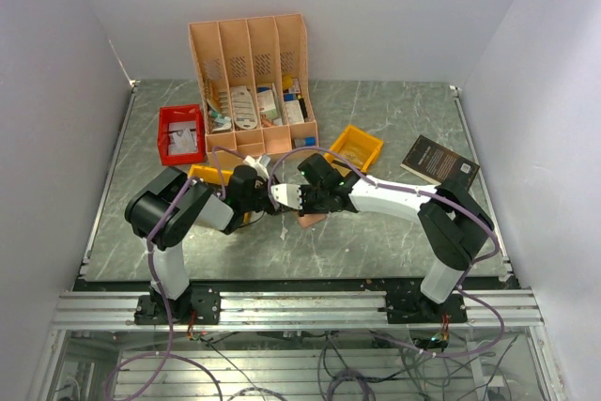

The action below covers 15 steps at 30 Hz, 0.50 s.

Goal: Put the credit cards into the card holder
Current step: Close the card holder at the center of the board.

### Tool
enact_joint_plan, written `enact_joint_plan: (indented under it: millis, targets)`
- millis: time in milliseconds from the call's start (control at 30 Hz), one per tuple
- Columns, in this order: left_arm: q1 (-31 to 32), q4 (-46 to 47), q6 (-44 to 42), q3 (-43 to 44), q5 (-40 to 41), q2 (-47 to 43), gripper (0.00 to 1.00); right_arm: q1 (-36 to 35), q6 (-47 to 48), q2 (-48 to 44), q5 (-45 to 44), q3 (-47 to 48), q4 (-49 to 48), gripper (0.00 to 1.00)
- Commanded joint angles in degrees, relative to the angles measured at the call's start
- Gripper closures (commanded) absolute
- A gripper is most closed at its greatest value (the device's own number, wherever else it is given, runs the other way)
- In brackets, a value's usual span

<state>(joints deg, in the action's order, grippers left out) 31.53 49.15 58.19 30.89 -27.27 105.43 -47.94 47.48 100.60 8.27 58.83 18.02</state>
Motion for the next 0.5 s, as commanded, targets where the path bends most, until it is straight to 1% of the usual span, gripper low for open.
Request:
enact_joint_plan:
  millis: [0,133,200,333,467]
  targets:
    - [-0.51,7.62,3.76,-0.99,-0.58,0.08,0.89,-1.85,-1.63,7.44,5.05,-7.23,13.25,1.00]
    - [-0.50,17.37,8.65,-1.20,-1.82,4.06,0.89,-1.98,-1.46,7.45,5.03,-7.24,13.41,1.00]
    - [-0.48,19.19,9.87,-0.99,-2.02,5.32,0.90,-2.03,-1.35,7.36,5.17,-7.30,13.50,1.00]
    - [-0.30,17.75,9.13,-0.49,-2.21,6.32,0.93,-2.07,-1.34,7.36,5.13,-7.26,13.35,1.00]
    - [0.15,14.91,7.53,-0.69,-2.36,6.05,0.93,-2.07,-1.68,7.72,5.74,-6.91,13.31,1.00]
